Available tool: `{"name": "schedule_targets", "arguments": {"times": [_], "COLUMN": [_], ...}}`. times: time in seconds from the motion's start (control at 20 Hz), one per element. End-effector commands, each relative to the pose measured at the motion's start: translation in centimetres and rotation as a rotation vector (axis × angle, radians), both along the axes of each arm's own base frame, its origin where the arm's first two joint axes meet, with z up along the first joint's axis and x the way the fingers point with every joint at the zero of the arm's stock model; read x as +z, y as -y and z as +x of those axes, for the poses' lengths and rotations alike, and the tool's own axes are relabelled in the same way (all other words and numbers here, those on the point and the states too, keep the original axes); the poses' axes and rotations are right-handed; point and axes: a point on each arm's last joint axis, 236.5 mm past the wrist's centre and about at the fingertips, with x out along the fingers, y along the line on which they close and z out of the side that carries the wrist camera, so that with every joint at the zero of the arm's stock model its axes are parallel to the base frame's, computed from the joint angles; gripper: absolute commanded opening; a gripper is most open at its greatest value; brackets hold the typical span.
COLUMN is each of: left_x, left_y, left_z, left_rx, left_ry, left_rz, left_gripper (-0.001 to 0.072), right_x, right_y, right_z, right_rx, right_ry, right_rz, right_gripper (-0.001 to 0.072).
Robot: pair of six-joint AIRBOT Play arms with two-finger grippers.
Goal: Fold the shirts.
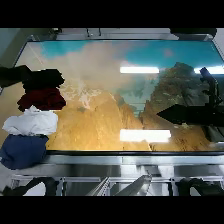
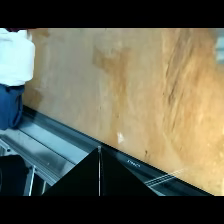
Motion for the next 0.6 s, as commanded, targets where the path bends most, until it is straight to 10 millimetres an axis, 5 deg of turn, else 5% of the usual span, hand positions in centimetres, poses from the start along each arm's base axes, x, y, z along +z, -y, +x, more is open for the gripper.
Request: {"name": "schedule_targets", "arguments": {"times": [0.0,0.15,0.3,0.45,0.5,0.55], "left_x": [-4.2,-11.6,-19.0,-23.8,-24.7,-25.0], "left_y": [-7.3,-9.2,-8.2,-6.9,-6.6,-6.1], "left_z": [7.2,11.9,15.5,17.5,17.6,17.4], "left_rx": [0.071,0.073,0.033,0.003,-0.001,-0.009], "left_ry": [0.028,-0.048,-0.112,-0.134,-0.142,-0.152], "left_rz": [0.069,0.045,0.031,0.03,0.028,0.025], "left_gripper": [0.072,0.072,0.072,0.0712,0.0634,0.0355], "right_x": [0.0,0.0,0.0,0.0,0.0,0.0], "right_y": [0.0,0.0,0.0,0.0,0.0,0.0], "right_z": [0.0,0.0,0.1,0.0,0.0,0.0], "right_rx": [0.001,0.001,-0.002,-0.002,-0.002,-0.001], "right_ry": [-0.001,-0.001,0.002,0.001,0.001,0.001], "right_rz": [0.001,0.001,0.0,0.001,0.001,0.001], "right_gripper": [0.0017,0.0017,0.0016,0.0017,0.0017,0.0017]}}
